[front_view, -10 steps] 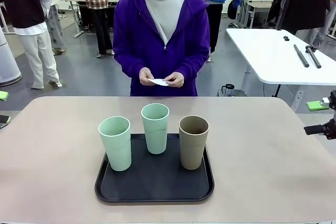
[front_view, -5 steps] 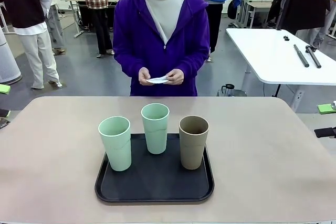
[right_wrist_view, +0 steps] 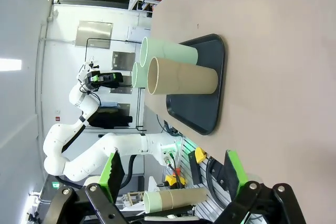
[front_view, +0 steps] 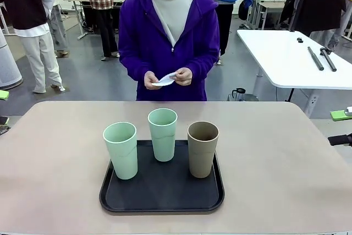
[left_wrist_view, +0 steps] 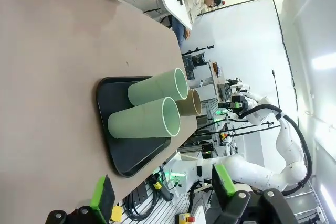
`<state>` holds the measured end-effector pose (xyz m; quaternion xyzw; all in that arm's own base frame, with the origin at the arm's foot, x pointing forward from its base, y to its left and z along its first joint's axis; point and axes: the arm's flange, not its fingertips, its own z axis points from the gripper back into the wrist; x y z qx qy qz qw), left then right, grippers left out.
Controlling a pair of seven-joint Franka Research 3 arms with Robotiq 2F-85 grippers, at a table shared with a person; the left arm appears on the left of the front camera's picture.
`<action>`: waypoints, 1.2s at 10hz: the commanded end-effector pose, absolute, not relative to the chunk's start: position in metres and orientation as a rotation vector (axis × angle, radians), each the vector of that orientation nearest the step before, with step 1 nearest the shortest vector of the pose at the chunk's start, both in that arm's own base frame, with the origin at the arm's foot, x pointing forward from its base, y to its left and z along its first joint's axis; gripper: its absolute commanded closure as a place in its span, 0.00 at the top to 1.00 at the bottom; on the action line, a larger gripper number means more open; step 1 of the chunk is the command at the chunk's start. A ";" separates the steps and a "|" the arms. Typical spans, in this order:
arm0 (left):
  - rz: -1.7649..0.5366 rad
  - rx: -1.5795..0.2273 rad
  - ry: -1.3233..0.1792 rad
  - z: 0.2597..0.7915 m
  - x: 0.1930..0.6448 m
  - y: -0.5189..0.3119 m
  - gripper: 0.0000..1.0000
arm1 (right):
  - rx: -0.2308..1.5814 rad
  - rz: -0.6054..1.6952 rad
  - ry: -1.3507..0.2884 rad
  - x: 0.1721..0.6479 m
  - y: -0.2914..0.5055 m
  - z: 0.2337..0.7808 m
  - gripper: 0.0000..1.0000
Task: Place coasters on the table and set cups on them.
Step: Pick up one Reusable plastic cup and place it on a coaster set by the human.
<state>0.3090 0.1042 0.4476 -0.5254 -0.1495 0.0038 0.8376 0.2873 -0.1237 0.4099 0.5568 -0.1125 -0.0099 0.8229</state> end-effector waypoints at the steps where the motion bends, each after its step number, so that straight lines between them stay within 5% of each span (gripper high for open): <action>1: 0.002 -1.128 -0.328 0.448 0.310 0.105 1.00 | 1.204 -0.021 -0.251 0.290 -0.124 0.410 1.00; 12: 0.002 -1.128 -0.328 0.448 0.310 0.105 1.00 | 1.204 -0.021 -0.251 0.290 -0.124 0.410 1.00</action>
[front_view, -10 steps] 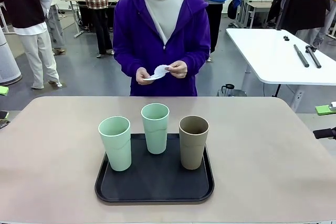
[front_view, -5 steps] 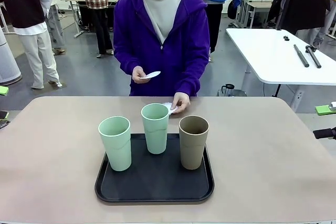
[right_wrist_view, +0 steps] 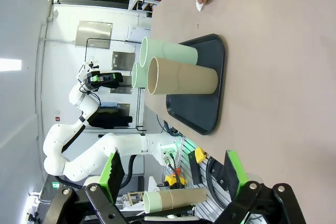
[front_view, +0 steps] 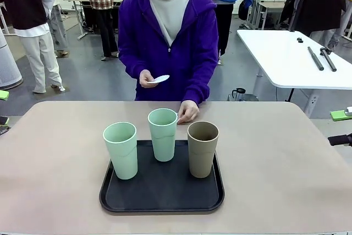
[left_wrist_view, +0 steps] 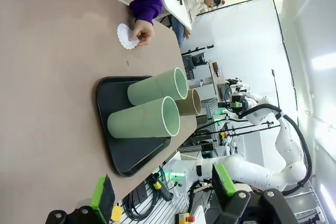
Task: Place coasters on the table and set cups on them.
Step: Pick up one Reusable plastic cup and place it on a coaster set by the human.
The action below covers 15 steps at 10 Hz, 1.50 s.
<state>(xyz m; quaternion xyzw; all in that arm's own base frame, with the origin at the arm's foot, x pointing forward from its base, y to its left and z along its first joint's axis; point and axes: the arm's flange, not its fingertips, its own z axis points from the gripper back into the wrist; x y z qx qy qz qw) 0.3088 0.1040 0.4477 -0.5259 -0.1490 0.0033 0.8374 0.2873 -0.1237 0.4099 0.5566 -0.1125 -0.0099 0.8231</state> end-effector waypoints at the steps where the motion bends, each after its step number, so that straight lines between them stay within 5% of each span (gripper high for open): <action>1: 0.002 -1.128 -0.328 0.448 0.310 0.105 1.00 | 1.204 -0.021 -0.251 0.290 -0.124 0.410 1.00; 10: 0.007 -1.113 -0.315 0.448 0.309 0.104 1.00 | 1.204 -0.021 -0.251 0.290 -0.124 0.410 1.00; 13: -0.399 -0.526 -0.432 0.516 0.343 0.065 1.00 | 1.204 -0.021 -0.251 0.290 -0.124 0.410 1.00; 15: -0.745 -0.315 -0.304 0.536 0.354 0.024 1.00 | 1.204 -0.021 -0.251 0.290 -0.124 0.410 1.00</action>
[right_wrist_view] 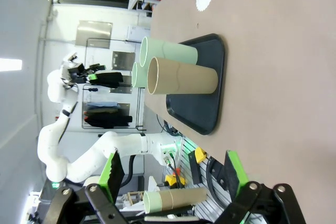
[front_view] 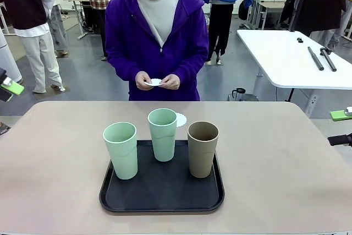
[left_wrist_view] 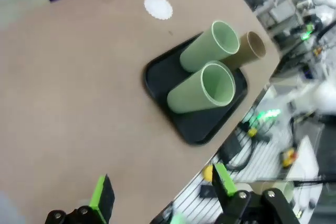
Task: Place coasters on the table and set cups on them.
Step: Pick up one Reusable plastic cup and place it on a coaster set by the human.
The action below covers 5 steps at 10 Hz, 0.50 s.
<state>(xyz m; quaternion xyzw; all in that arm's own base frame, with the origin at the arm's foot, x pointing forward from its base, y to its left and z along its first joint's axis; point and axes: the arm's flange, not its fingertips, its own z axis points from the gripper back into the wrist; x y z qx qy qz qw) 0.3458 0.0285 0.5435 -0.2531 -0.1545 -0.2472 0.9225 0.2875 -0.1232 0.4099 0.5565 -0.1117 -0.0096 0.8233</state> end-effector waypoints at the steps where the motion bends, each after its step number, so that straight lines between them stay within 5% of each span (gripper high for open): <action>1: -0.838 -0.230 -0.210 0.538 0.356 0.005 1.00 | 1.204 -0.021 -0.251 0.290 -0.124 0.410 1.00; 5: -1.019 -0.014 0.025 0.531 0.368 -0.070 1.00 | 1.204 -0.021 -0.251 0.290 -0.124 0.410 1.00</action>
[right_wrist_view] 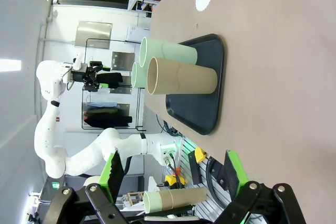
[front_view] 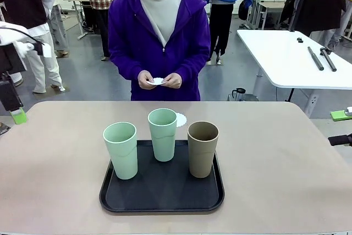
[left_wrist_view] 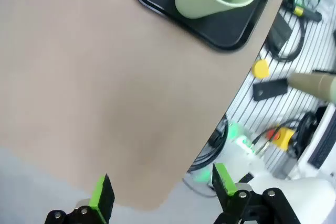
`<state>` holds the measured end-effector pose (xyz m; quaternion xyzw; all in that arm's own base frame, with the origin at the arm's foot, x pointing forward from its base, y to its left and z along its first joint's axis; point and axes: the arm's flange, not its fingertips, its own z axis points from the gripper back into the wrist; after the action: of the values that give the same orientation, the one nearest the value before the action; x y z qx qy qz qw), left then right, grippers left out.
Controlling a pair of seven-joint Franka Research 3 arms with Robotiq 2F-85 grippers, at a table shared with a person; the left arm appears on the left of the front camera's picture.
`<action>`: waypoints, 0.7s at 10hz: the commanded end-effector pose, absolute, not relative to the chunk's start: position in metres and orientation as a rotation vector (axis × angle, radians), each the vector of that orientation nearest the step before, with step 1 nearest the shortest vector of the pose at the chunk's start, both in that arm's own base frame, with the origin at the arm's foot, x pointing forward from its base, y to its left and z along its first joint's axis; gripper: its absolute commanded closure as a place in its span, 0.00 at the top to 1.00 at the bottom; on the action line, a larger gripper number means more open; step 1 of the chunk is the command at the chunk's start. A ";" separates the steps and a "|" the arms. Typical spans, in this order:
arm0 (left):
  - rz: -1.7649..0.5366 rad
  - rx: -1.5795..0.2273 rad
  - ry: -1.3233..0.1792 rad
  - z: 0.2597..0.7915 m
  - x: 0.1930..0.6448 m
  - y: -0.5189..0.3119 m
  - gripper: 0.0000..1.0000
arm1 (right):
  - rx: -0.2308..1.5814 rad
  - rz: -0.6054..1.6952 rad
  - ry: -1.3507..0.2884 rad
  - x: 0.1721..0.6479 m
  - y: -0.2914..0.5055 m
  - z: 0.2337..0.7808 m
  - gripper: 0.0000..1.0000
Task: Place coasters on the table and set cups on them.
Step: Pick up one Reusable plastic cup and place it on a coaster set by the human.
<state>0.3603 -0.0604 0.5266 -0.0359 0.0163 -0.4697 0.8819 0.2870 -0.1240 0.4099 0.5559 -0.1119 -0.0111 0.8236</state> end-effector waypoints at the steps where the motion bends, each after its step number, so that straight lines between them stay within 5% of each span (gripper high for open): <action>1: -1.064 0.016 0.033 0.521 0.366 -0.087 1.00 | 1.204 -0.021 -0.251 0.290 -0.124 0.410 1.00; 7: -1.086 -0.002 0.055 0.517 0.362 -0.096 1.00 | 1.204 -0.021 -0.251 0.290 -0.124 0.410 1.00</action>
<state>0.3636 -0.0964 0.5129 -0.0030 0.0226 -0.5209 0.8533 0.2872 -0.1237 0.4099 0.5557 -0.1115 -0.0107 0.8238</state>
